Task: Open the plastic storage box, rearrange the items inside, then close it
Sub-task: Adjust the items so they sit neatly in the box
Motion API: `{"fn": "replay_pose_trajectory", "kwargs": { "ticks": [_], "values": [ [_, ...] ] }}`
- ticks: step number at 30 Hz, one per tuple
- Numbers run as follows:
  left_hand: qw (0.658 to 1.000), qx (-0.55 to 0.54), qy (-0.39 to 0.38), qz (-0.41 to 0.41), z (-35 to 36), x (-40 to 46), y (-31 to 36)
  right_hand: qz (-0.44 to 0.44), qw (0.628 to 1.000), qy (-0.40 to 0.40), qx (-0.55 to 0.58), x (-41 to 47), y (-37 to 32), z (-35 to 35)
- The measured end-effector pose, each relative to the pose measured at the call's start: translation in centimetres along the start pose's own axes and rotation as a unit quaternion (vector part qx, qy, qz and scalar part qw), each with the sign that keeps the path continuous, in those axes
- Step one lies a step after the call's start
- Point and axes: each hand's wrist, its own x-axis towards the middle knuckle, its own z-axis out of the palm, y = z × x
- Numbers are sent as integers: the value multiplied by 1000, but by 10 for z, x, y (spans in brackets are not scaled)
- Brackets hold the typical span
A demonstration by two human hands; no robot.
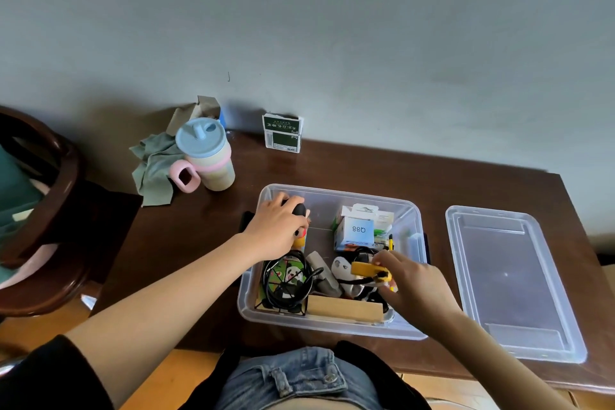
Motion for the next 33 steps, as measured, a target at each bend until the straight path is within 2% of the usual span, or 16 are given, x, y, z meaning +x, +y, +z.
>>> {"fn": "replay_pose_trajectory", "kwargs": {
  "ticks": [5, 9, 11, 13, 15, 16, 18, 22, 24, 26, 33],
  "values": [
    [1000, 15, -12, 1, -1, 0, 5, 60, 993, -53, -91, 0, 9, -1],
    [1000, -14, -3, 27, -2, 2, 8, 19, 964, -187, -189, 10, 5, 2],
    [998, -45, 11, 47, -3, 1, 8, 26, 956, -235, -175, 16, 3, -6],
    [994, -87, 26, 63, -5, -2, 6, 34, 963, -227, -139, 25, -1, -17],
    [990, -121, 18, 74, -8, -6, 2, 25, 982, -172, -72, 38, -9, -21],
    [988, -136, -2, 71, -11, -9, 0, 14, 988, -152, -22, 45, -16, -19],
    [984, -160, -59, 59, -16, -14, -3, -19, 985, -161, 52, 62, -33, -9],
    [968, -167, -182, 47, -27, -24, -6, -74, 979, -187, 20, 93, -58, 30],
    [964, -154, -211, 50, -29, -28, -4, -74, 975, -207, 7, 101, -62, 43],
    [965, -147, -211, 48, -28, -30, -3, -72, 972, -223, 2, 103, -60, 50],
    [968, -196, -154, 17, -21, -28, -5, -68, 980, -185, 6, 103, -45, 41]
  ]
}}
